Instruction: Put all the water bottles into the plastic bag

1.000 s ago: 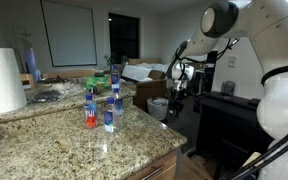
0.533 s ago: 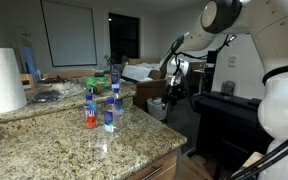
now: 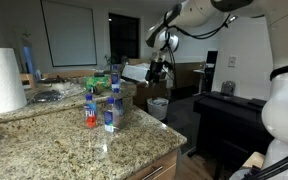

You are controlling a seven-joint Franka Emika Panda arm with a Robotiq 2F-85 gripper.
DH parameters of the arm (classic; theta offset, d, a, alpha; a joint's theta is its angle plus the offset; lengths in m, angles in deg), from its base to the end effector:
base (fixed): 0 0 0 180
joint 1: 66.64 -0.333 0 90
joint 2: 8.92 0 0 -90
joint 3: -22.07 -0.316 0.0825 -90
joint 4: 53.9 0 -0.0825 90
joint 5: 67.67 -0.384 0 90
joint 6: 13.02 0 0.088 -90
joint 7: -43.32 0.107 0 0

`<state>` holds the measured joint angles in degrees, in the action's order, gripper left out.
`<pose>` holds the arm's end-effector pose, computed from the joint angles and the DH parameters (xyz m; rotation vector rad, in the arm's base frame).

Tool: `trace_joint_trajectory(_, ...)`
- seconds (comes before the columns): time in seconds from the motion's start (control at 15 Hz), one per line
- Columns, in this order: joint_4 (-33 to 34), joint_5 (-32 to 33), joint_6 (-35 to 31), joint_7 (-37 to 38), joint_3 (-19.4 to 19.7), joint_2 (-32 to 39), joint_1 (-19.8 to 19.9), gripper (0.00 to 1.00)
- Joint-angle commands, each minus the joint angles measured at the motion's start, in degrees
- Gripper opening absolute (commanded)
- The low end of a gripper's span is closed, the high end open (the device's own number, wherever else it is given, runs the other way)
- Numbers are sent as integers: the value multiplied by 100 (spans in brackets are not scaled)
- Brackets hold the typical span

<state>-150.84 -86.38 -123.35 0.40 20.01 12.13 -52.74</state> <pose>0.6335 -0.1121 0.3768 -2.7467 -0.5652 -0.0356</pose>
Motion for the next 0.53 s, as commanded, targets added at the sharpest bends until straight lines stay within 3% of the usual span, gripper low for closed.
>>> trace_joint_trajectory(0.0, 8, 173, 113, -266, -195, -406, -459, 100)
trace_joint_trajectory(0.47, 24, 603, -18, -178, -604, -387, -1439, 100)
